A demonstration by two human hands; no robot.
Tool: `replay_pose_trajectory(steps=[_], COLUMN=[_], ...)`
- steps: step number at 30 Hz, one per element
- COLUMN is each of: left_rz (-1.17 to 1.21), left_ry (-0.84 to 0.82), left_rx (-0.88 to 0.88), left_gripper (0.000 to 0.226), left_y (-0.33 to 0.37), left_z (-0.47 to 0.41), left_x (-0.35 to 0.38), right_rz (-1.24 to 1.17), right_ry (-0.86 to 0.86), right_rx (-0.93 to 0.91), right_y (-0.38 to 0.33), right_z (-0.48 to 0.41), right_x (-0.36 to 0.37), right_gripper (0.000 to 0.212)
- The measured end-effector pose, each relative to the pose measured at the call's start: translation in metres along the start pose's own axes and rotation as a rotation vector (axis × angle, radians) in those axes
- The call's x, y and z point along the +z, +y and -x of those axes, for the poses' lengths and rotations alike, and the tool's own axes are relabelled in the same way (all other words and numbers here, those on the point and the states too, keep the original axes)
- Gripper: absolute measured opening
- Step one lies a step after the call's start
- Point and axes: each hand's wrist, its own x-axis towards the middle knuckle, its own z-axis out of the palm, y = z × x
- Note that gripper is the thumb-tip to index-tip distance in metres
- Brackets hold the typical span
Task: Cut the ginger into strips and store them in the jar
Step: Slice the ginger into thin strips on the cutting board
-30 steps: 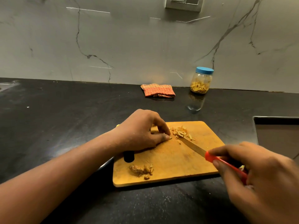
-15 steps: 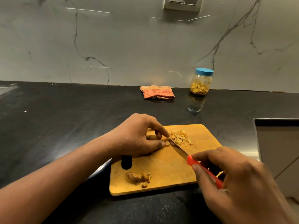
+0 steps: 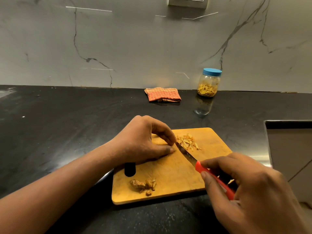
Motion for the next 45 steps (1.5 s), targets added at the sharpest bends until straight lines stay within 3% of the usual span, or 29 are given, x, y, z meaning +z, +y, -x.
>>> replay_pose_trajectory(steps=[13,24,27,31,35,45], left_rz=[-0.085,-0.142,-0.137,-0.144,-0.15,-0.157], left_ry=[-0.001,-0.068,-0.075,-0.088,-0.101,-0.128], left_rx=[0.105,0.141,0.135,0.134,0.156,0.185], left_gripper=[0.011,0.011,0.011,0.011,0.012,0.014], left_y=[-0.01,-0.011,-0.011,-0.012,-0.012,-0.013], left_z=[0.0,-0.004,-0.004,-0.005,-0.004,-0.004], left_x=[-0.001,-0.007,-0.008,-0.009,-0.01,-0.011], right_rz=[0.059,0.152,0.167,0.145,0.12,0.099], right_ry=[-0.02,-0.194,-0.183,-0.112,-0.053,-0.137], right_rx=[-0.009,-0.057,-0.089,-0.116,-0.098,-0.112], right_y=[-0.003,-0.01,-0.007,-0.005,0.0,-0.005], right_z=[0.002,-0.007,-0.005,0.002,0.002,-0.004], right_x=[0.007,0.027,0.021,0.006,0.002,0.006], right_gripper=[0.014,0.026,0.025,0.008,0.013,0.017])
